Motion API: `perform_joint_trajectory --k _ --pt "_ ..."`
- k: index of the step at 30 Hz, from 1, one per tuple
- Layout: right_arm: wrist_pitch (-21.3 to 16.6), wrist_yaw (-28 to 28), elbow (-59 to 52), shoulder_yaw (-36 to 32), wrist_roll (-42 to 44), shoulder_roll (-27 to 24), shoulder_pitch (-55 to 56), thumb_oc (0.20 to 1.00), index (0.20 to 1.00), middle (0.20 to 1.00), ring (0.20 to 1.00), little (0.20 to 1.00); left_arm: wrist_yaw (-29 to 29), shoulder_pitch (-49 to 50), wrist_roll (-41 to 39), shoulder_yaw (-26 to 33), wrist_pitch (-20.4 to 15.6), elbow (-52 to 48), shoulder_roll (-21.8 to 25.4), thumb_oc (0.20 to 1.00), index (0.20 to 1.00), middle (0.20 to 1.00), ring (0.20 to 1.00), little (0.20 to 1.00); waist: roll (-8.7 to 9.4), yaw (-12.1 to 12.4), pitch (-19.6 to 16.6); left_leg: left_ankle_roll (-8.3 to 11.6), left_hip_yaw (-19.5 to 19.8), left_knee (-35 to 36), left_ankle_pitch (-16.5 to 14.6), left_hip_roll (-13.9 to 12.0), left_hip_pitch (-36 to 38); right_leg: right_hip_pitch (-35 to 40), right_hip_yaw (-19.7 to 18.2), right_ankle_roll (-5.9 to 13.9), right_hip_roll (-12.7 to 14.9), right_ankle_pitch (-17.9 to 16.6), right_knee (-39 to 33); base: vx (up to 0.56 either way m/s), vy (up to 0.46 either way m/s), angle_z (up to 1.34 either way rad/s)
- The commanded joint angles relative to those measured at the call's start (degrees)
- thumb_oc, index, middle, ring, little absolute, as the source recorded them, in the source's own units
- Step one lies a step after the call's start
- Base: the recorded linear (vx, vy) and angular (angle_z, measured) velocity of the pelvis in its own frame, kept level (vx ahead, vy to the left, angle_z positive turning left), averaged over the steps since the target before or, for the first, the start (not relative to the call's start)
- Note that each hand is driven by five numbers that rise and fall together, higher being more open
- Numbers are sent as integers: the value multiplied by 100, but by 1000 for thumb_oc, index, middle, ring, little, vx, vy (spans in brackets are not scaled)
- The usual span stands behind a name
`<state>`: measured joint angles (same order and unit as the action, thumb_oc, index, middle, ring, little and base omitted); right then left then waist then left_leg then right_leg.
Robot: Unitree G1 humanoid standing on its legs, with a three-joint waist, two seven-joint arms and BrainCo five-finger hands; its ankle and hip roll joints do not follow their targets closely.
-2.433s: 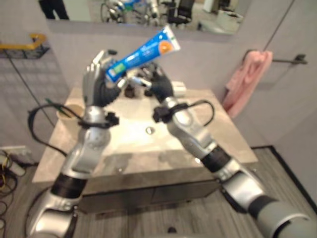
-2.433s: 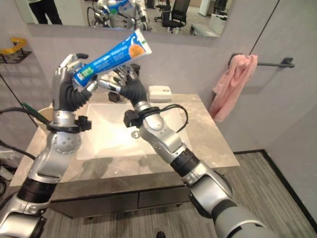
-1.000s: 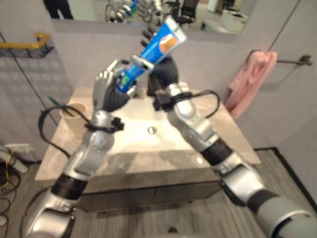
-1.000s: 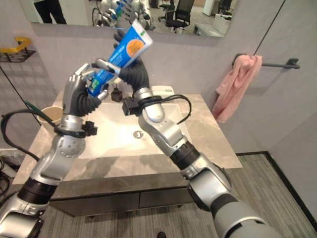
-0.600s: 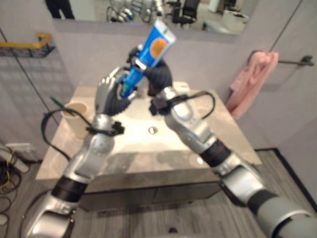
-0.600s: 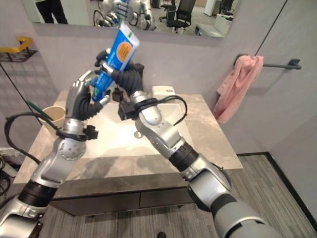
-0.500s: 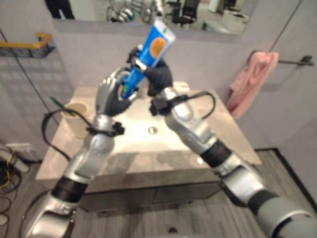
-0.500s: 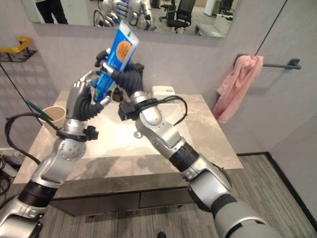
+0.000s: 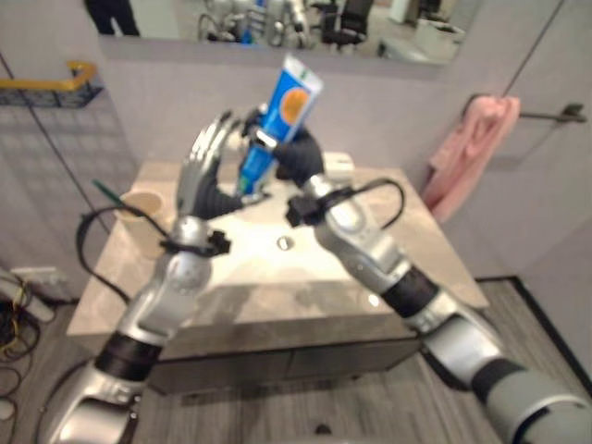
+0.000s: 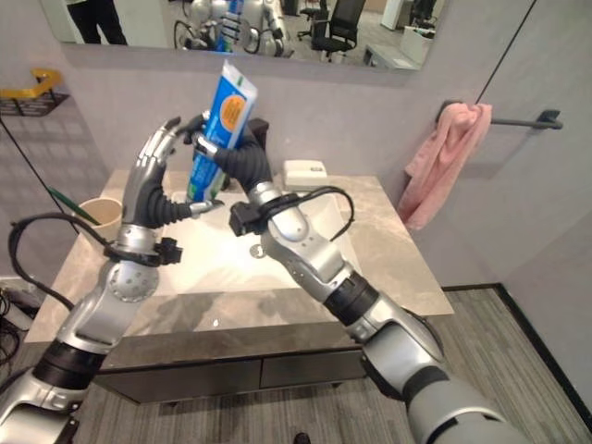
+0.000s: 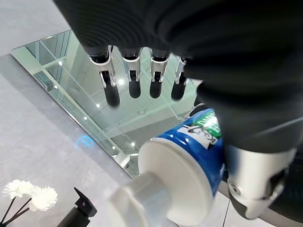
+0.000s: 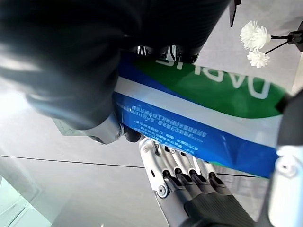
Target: Put brush and paste in cup on sink, flatten towel.
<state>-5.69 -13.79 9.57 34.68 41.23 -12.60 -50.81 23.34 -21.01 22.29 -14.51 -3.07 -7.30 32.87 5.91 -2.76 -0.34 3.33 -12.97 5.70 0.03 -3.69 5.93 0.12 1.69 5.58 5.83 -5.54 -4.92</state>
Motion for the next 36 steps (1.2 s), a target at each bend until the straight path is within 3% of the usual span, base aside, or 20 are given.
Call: perform_joint_trajectory --k 1,9,13,20,25,27,33,36 --pt "-289 40 -532 -291 189 -41 -243 200 200 200 200 200 49 -154 -96 159 -86 -259 301 1000 1000 1000 1000 1000 132 85 -60 4 345 -70 -318 -292 -13 354 102 184 371 -11 -8 0 0 0" --pt "-299 9 -442 -487 115 -68 -241 200 200 200 200 200 -26 203 14 461 -81 -639 448 1000 1000 1000 1000 1000 129 138 -60 21 391 -70 -274 -303 -51 361 139 162 364 -19 -8 -23 -10 1" --pt "-279 40 -402 -635 49 -138 -198 200 200 200 200 200 -179 749 -137 1022 -136 -1548 634 1000 1000 1000 1000 1000 116 215 -48 35 446 -70 -236 -313 -84 387 173 126 353 -8 -8 -35 -31 12" --pt "-224 211 -391 -898 -24 -148 25 200 200 200 200 200 -309 1623 -1002 2009 -227 -2373 354 1000 1000 1000 1000 1000 11 382 -11 67 566 -70 -119 -315 -130 475 286 59 341 12 -8 -39 -33 16" --pt "-168 245 -400 -1143 -194 -175 182 200 200 200 200 200 -5 2204 -700 2803 -165 -1895 626 1000 1000 1000 1000 1000 -74 526 1 111 697 -70 -51 -315 -145 578 409 8 348 64 -8 -42 -30 15" --pt "-153 250 -325 -1274 -227 -184 277 200 200 200 200 200 217 2521 -284 3103 -38 -1227 1084 1000 1000 1000 1000 1000 -151 632 22 143 787 -70 -6 -315 -179 621 481 5 348 102 -8 -47 -20 26" --pt "-139 296 -318 -1446 -258 -97 416 200 200 200 200 200 339 2902 -22 3208 71 -530 1289 1000 1000 1000 1000 1000 -185 719 33 192 941 -70 53 -307 -244 670 636 5 348 138 -8 -21 -15 22" --pt "-160 339 -364 -1482 -224 -26 452 200 200 200 200 200 367 3221 -9 3076 163 111 1166 1000 1000 1000 1000 1000 -176 806 42 204 1030 -70 82 -291 -285 683 741 4 344 149 -8 -19 -10 19"
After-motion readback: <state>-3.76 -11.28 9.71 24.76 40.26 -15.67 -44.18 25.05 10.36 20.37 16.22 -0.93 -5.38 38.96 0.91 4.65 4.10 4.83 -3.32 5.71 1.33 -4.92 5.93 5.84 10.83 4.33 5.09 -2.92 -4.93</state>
